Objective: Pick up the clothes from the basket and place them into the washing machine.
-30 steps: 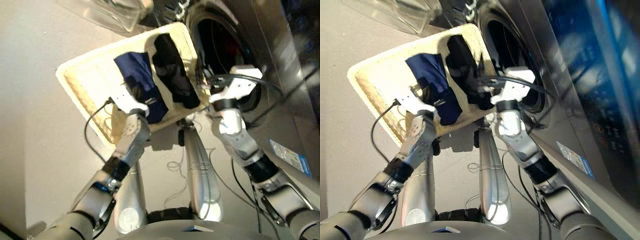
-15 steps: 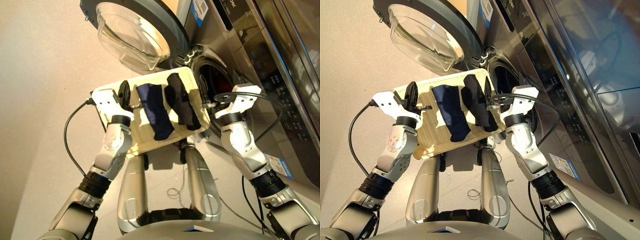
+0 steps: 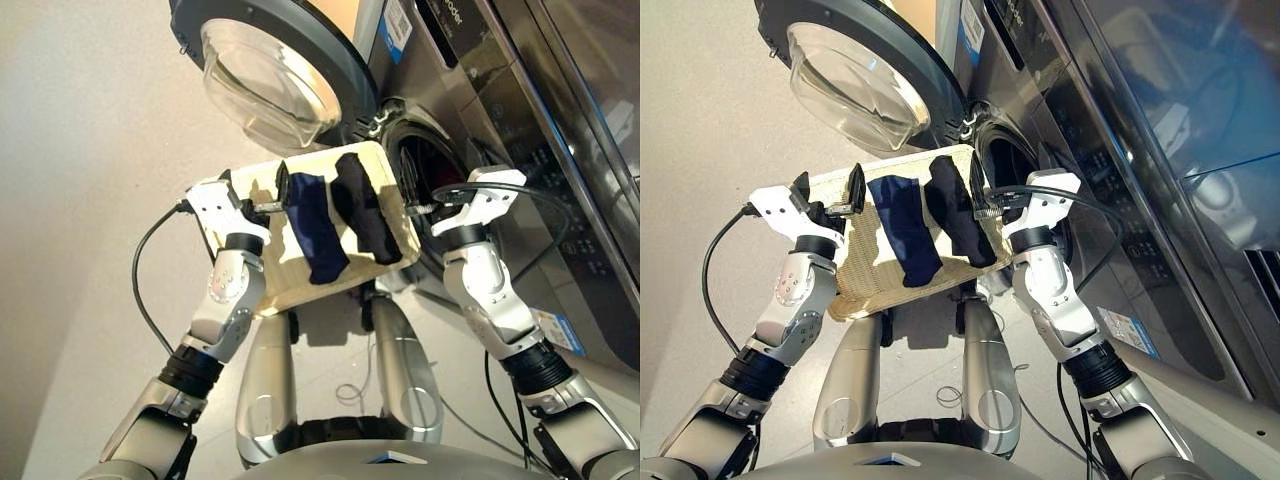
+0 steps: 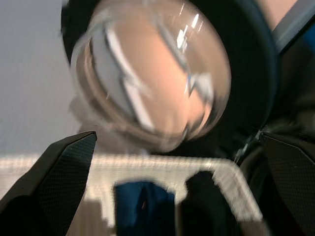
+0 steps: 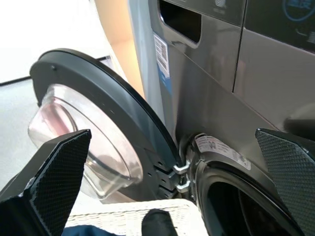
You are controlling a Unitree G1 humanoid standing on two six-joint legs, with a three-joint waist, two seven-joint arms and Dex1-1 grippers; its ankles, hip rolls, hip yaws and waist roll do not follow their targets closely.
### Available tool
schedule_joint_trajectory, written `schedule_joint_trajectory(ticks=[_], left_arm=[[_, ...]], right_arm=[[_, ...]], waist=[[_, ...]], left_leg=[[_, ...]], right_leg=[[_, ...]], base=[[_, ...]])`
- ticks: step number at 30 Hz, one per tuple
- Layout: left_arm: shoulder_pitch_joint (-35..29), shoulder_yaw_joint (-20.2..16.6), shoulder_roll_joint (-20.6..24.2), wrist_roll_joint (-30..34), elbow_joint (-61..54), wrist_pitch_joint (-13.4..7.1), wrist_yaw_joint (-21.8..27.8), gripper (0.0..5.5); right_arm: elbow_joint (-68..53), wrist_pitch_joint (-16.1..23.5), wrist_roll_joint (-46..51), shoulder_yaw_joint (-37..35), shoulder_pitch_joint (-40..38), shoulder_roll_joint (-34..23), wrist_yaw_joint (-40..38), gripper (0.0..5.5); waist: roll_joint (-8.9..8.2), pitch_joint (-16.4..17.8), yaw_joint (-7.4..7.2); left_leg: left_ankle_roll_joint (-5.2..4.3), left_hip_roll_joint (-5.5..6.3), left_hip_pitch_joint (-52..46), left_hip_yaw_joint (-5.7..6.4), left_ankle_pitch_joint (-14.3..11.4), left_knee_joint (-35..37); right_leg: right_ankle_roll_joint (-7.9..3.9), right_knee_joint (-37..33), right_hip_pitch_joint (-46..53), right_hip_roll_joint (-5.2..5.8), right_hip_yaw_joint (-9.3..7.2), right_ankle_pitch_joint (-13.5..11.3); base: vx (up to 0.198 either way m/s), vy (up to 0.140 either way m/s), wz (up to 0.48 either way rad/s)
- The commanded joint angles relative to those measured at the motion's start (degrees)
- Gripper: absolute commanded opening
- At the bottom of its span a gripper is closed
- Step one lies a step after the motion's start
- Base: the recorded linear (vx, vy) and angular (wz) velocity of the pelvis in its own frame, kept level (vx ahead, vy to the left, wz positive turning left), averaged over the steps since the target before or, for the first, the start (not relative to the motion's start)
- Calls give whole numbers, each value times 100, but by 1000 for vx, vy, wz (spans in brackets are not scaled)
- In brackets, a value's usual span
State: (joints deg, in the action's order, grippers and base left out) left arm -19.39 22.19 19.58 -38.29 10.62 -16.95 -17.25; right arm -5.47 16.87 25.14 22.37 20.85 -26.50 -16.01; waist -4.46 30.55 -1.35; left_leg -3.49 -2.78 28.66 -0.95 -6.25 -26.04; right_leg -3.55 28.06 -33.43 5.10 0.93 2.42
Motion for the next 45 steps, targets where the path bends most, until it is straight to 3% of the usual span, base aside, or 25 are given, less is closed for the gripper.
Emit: schedule_joint_trajectory(ticks=[1,8,14,15,21,29,38,45], left_arm=[[-320,160,-325,-345,230,-48,-90,550],[-916,417,-652,-630,1200,109,-342,550],[-1511,631,-852,-690,1805,237,-444,550],[-1546,658,-899,-699,1938,258,-455,550],[-2010,561,-1076,-778,2590,254,-657,550],[-2662,434,-1151,-691,3237,294,-816,550],[-3309,92,-1153,-850,4104,338,-937,550],[-3619,24,-1084,-881,4494,418,-915,550]], right_arm=[[-820,297,-100,-54,476,66,-231,550],[-764,277,-103,453,1177,393,-534,550],[-645,261,-84,838,1789,646,-634,550],[-651,258,-99,905,1806,692,-620,550],[-657,308,-123,1125,2109,901,-654,550],[-665,332,-149,1327,2393,1105,-630,550],[-665,397,20,1590,2671,1312,-517,550],[-785,439,205,1639,2637,1175,-369,550]], waist=[[28,-75,-43],[12,-75,-134],[58,-75,-205],[67,-75,-218],[76,-75,-287],[25,-75,-380],[-97,-75,-481],[-140,-75,-545]], left_leg=[[83,153,323,34,-116,-621],[105,78,1443,22,-432,-1630],[97,79,2336,16,-488,-2081],[85,59,2358,14,-709,-2236],[67,10,3056,-14,-710,-2462],[44,-58,3782,-27,-844,-2980],[40,-136,4206,-47,-890,-3198],[35,-143,4307,-27,-887,-3255]], right_leg=[[-112,641,-16,-85,137,440],[-49,1584,-1120,-165,113,750],[-37,2033,-1990,-172,73,811],[-52,2201,-2033,-180,67,1023],[-67,2358,-2736,-225,93,962],[-108,2843,-3489,-260,89,1055],[-128,2997,-3917,-323,81,1050],[-123,3022,-4045,-360,77,1033]], base=[[0,0,0],[-34,3,-1],[-29,0,-8],[0,0,0],[-39,14,-36],[0,0,0],[-7,-1,-113],[-2,0,-31]])
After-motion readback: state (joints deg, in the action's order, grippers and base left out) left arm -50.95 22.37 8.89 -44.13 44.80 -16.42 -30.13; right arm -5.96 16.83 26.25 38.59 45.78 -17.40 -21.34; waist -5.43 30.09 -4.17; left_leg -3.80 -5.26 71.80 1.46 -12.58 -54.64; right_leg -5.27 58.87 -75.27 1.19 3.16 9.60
